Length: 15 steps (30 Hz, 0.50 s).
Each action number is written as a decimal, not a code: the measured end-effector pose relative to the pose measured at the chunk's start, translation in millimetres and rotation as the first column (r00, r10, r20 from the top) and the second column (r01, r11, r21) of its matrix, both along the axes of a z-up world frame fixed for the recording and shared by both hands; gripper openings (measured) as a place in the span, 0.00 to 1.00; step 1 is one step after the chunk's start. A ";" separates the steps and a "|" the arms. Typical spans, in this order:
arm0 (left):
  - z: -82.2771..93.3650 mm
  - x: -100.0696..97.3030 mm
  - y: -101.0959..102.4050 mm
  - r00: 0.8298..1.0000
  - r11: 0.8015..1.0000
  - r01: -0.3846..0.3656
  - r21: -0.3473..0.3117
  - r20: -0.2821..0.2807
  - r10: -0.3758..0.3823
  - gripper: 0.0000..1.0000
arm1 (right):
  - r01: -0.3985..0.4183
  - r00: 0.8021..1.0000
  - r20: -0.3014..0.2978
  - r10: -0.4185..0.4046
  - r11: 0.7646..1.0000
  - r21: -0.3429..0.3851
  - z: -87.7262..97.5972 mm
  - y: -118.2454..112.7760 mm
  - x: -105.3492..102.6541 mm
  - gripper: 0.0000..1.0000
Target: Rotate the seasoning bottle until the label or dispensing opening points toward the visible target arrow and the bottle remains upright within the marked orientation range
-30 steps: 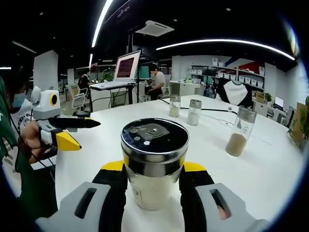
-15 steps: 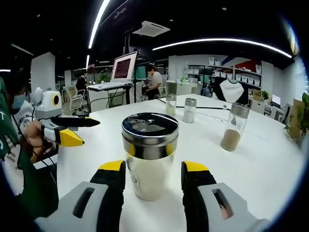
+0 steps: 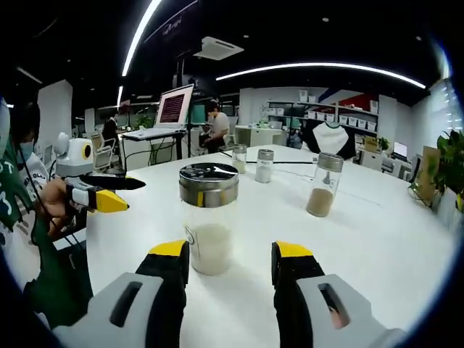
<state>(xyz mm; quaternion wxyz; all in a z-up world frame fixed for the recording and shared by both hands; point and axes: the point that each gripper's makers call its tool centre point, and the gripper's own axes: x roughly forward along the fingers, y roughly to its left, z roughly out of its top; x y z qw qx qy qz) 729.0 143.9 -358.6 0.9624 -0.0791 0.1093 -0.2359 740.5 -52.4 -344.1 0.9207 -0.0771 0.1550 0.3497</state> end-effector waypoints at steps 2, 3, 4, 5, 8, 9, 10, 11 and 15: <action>-0.6 0.0 -1.5 1.000 1.000 0.003 -0.003 -0.002 -0.003 0.96 | 0.018 1.000 -0.004 -0.018 1.000 0.008 -1.1 -4.6 -2.4 0.45; -1.0 0.0 -2.9 1.000 1.000 0.006 -0.003 -0.002 -0.006 0.96 | 0.032 0.999 -0.002 -0.032 0.999 0.015 -1.1 -8.3 -4.0 0.45; -1.2 0.0 -3.9 1.000 1.000 0.008 -0.003 -0.002 -0.008 0.96 | 0.040 0.999 -0.002 -0.040 0.999 0.020 -1.1 -9.6 -5.7 0.45; -1.7 -0.2 -5.5 1.000 1.000 0.012 -0.003 -0.003 -0.012 0.96 | 0.050 0.999 -0.001 -0.050 0.998 0.028 -1.1 -12.6 -7.4 0.45; -2.4 -0.6 -8.7 1.000 1.000 0.021 -0.006 -0.005 -0.021 0.95 | 0.078 0.997 -0.006 -0.078 0.995 0.056 -0.4 -18.8 -8.8 0.45; -2.6 -0.9 -10.0 1.000 1.000 0.025 -0.007 -0.006 -0.025 0.95 | 0.081 0.997 -0.005 -0.081 0.994 0.066 1.2 -20.2 -9.2 0.45; -2.5 -1.0 -10.7 1.000 1.000 0.028 -0.007 -0.006 -0.028 0.95 | 0.082 0.997 -0.005 -0.082 0.994 0.070 1.9 -20.6 -9.3 0.45; -2.7 -1.3 -11.5 1.000 1.000 0.030 -0.006 -0.006 -0.030 0.95 | 0.094 0.996 -0.001 -0.094 0.991 0.091 5.7 -22.1 -8.1 0.45; -3.1 -1.5 -12.2 0.999 0.999 0.031 -0.007 -0.008 -0.031 0.95 | 0.105 0.994 0.015 -0.107 0.990 0.096 12.1 -24.6 -4.5 0.45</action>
